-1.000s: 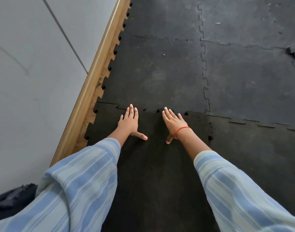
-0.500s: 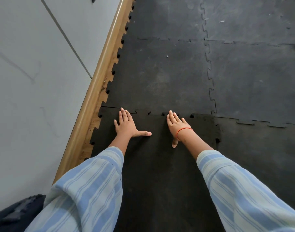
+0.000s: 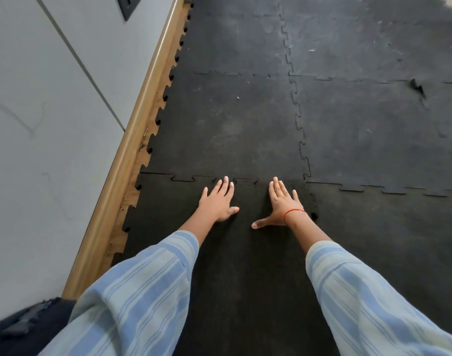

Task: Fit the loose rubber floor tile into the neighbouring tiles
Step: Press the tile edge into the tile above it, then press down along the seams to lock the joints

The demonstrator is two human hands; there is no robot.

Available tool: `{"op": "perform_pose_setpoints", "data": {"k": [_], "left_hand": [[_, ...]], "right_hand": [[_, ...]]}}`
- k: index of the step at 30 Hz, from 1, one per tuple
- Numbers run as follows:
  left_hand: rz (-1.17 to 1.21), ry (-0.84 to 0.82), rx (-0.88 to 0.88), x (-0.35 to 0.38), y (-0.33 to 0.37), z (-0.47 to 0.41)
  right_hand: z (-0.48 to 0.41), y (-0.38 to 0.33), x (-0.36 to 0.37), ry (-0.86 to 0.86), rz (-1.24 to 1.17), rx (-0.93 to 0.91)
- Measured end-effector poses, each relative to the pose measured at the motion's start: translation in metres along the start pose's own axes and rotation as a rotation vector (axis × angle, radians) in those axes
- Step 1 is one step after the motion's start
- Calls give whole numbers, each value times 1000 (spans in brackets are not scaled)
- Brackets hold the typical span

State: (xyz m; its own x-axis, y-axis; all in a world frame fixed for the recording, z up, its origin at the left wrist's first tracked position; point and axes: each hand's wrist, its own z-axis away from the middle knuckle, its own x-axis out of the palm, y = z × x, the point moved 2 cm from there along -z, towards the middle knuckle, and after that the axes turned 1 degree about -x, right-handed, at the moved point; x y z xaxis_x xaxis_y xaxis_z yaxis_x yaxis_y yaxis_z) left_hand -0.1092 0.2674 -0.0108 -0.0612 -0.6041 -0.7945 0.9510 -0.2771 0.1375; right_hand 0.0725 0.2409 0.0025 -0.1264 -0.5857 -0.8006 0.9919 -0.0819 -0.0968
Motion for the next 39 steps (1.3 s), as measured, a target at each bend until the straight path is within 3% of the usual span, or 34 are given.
{"op": "perform_pose_setpoints", "data": {"k": [4,17,22,26,30,39], "left_hand": [[-33,8,51,6,21,-10],[-52,-2,54,5,17,-14],[-90,10,40,4,35,-10],[-202,26,245,7,80,-12],[-257,72,481,10,137,-23],[-220,176,487,39,151,-35]], "right_hand": [[15,39,17,60,-57,89],[4,40,18,-44,-95,58],[24,40,35,108,-157,94],[75,47,80,301,-194,294],[94,47,104,309,-223,363],[88,51,114,291,-251,351]]}}
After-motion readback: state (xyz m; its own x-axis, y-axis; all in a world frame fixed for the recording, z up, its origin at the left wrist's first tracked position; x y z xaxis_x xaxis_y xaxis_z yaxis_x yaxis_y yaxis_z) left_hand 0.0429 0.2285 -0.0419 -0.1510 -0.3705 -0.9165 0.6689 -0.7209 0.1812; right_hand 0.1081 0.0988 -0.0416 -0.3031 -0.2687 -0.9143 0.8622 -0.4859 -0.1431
